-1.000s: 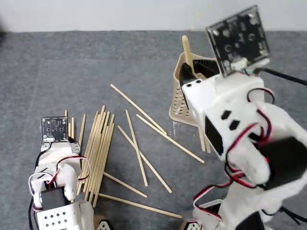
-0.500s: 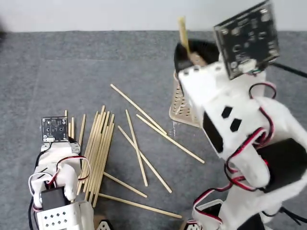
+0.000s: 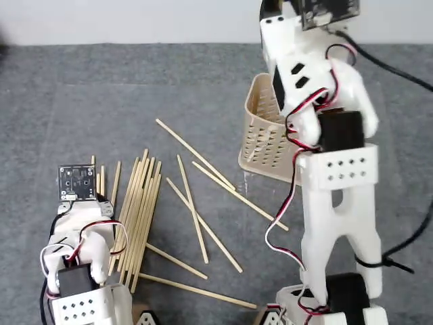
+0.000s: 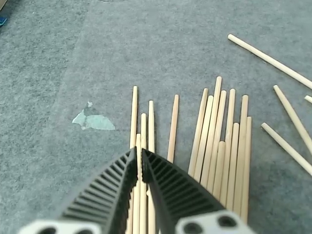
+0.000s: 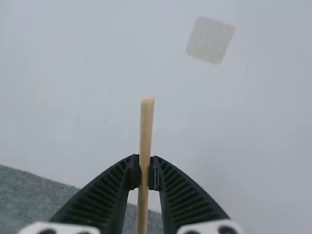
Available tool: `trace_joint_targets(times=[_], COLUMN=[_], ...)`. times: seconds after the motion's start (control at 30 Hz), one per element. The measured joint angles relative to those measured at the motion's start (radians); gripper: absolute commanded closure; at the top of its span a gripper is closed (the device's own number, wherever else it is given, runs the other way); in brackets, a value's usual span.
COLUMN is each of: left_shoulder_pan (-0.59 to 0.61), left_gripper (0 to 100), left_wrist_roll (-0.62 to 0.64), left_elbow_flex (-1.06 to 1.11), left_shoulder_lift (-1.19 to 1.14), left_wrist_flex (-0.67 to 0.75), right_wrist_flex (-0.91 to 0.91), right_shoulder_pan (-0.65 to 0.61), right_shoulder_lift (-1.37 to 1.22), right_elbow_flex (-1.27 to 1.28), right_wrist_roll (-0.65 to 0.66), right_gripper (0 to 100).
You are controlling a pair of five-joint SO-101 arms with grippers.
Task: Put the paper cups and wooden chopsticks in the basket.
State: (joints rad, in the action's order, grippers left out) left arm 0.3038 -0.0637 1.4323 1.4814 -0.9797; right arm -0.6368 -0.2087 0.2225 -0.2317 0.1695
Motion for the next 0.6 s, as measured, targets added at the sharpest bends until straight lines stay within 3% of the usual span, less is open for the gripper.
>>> trace_joint_targets(times=[0.1, 0.27, 0.33, 0.6], left_shoulder_pan=[0.0, 0.0, 0.0, 0.0], left_gripper=[99, 99, 99, 99], left_wrist_roll=[0.0, 0.0, 0.0, 0.0], left_elbow_flex=[0.0, 0.0, 0.0, 0.0], left_shoulder_lift=[0.0, 0.0, 0.0, 0.0], left_wrist_flex=[0.0, 0.0, 0.0, 0.0], right_wrist_flex=[0.077, 0.143, 0.141, -0.115], right_shoulder_pan=[0.003, 0.029, 0.025, 0.025], right_shoulder_lift=[0.0, -0.002, 0.0, 0.0], right_elbow_flex=[0.104, 0.207, 0.209, 0.066], right_wrist_roll=[0.0, 0.0, 0.0, 0.0], right_gripper=[97.5, 80.9, 78.6, 78.6])
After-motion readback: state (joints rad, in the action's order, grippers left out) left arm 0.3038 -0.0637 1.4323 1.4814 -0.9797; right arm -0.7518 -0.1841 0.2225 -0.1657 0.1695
